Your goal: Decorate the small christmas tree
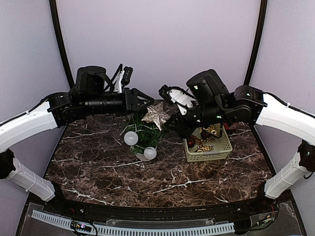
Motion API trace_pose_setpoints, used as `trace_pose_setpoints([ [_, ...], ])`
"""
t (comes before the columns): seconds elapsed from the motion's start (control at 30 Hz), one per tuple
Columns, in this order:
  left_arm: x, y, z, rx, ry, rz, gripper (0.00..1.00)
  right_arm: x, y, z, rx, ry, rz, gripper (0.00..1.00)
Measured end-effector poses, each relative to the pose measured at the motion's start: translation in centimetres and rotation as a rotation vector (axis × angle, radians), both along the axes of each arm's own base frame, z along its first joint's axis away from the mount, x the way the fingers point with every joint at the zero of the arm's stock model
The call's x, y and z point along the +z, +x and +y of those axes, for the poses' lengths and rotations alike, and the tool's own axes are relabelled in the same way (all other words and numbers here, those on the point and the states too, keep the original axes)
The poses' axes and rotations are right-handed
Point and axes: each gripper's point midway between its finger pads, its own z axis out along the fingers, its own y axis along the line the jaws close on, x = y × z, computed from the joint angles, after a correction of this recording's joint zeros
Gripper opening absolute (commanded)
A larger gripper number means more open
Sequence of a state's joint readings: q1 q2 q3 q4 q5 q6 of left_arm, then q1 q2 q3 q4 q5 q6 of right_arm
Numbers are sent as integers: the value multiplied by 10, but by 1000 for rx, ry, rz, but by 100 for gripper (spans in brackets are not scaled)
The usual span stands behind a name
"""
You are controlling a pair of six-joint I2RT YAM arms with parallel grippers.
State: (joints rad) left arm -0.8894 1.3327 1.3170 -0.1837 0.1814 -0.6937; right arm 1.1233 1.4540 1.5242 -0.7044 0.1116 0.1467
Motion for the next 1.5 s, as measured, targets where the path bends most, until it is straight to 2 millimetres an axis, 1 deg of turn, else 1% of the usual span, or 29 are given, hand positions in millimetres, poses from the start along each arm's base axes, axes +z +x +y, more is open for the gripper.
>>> trace_pose_setpoints([
  [0.07,-2,0,1,5,3,5,45,1,0,0,0,1,-2,0],
  [0.13,-5,1,1,11,6,12,37,1,-1,0,1,0,-2,0],
  [0.17,-7,1,2,14,7,17,31,1,-1,0,1,0,-2,0],
  [0.2,-8,1,2,15,7,23,28,1,-1,0,1,0,-3,0],
  [0.23,-9,1,2,17,7,26,23,1,-1,0,0,-1,-4,0],
  [0.3,-12,1,2,17,8,32,18,1,-1,0,-3,-2,-8,0],
  [0.33,-13,0,2,18,6,37,17,1,-1,0,-4,-4,-9,0],
  [0.43,-11,-1,2,15,-12,36,11,1,0,0,-12,-10,-23,0],
  [0.47,-10,-2,2,15,-20,38,9,1,1,-1,-15,-12,-30,1],
  [0.53,-7,-4,3,8,-42,39,3,2,1,0,-21,-16,-47,4],
  [0.6,-6,-7,4,3,-60,47,0,4,3,0,-30,-15,-64,12],
  [0.67,-3,-7,4,2,-76,48,0,5,4,1,-40,-11,-77,28],
  [0.73,-3,-8,3,-1,-92,50,0,4,7,-1,-57,-4,-104,48],
  [0.8,-2,-9,4,1,-111,47,0,3,10,-6,-86,17,-118,63],
  [0.9,-2,-11,6,2,-143,44,0,7,12,-17,-139,91,-148,73],
  [1.0,5,-12,9,6,-186,17,0,19,13,-26,-199,235,-148,78],
  [1.13,24,-15,15,3,-268,-53,0,45,16,-32,-253,528,-89,81],
  [1.23,40,-21,19,-17,-344,-128,0,63,16,-26,-221,780,-3,81],
  [1.3,49,-26,20,-38,-382,-173,0,72,15,-18,-181,883,48,80],
  [1.4,62,-33,19,-79,-427,-233,0,88,6,0,-83,993,116,71],
  [1.5,76,-41,20,-116,-468,-290,0,98,-1,14,-5,1043,162,61],
])
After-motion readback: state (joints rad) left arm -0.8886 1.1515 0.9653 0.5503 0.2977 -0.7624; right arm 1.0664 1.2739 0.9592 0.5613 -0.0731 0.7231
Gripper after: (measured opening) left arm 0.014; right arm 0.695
